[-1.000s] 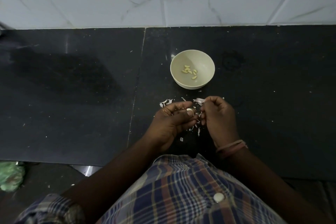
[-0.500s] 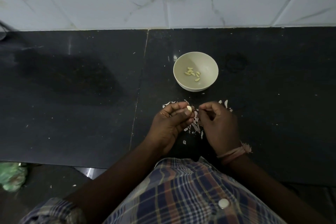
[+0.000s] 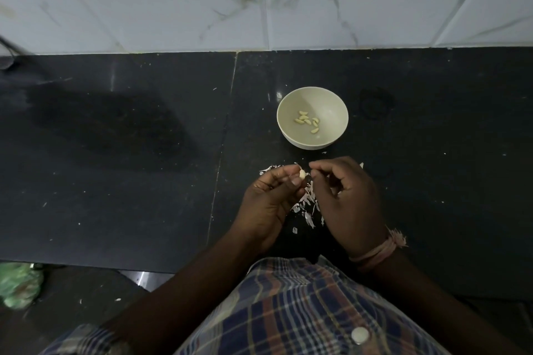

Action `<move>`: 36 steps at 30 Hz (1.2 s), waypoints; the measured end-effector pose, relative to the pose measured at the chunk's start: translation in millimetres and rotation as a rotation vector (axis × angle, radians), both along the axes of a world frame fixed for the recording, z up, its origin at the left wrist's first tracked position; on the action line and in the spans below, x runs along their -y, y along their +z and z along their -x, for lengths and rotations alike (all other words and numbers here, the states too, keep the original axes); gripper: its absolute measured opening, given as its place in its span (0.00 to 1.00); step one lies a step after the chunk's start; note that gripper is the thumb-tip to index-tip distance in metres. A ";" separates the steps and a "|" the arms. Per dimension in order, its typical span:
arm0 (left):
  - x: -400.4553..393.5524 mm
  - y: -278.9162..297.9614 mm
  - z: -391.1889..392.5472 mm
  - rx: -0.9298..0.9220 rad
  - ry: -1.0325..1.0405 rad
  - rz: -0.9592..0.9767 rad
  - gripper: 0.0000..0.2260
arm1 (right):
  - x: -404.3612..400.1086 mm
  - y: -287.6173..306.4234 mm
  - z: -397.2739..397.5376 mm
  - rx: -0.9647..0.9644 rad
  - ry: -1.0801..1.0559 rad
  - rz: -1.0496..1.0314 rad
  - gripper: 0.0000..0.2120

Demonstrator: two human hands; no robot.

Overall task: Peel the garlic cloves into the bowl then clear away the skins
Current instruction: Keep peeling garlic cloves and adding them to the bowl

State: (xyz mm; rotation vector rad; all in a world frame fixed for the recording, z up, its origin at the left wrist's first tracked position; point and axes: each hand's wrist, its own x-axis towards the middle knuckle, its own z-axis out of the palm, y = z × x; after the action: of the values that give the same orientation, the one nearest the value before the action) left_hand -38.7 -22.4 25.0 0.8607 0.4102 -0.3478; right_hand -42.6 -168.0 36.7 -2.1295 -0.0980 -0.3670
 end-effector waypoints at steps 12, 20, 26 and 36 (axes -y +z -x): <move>-3.5 4.4 5.3 0.188 0.045 -0.225 0.09 | -8.5 2.2 3.9 -0.095 -0.005 -0.099 0.03; 1.7 10.1 9.6 0.303 0.035 -0.415 0.07 | -10.2 -4.8 3.1 -0.197 -0.035 -0.130 0.03; 2.5 10.7 11.2 0.312 0.047 -0.454 0.07 | -8.0 -3.3 0.0 -0.275 0.006 -0.116 0.04; 3.4 6.6 6.7 0.263 0.034 -0.376 0.10 | -14.5 8.2 -2.7 -0.498 -0.046 -0.462 0.03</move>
State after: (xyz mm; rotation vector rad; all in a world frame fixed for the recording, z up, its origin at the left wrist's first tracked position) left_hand -45.4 -25.8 31.6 1.2481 0.2473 -0.1223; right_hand -39.8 -153.5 44.9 -1.7070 0.2969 0.1165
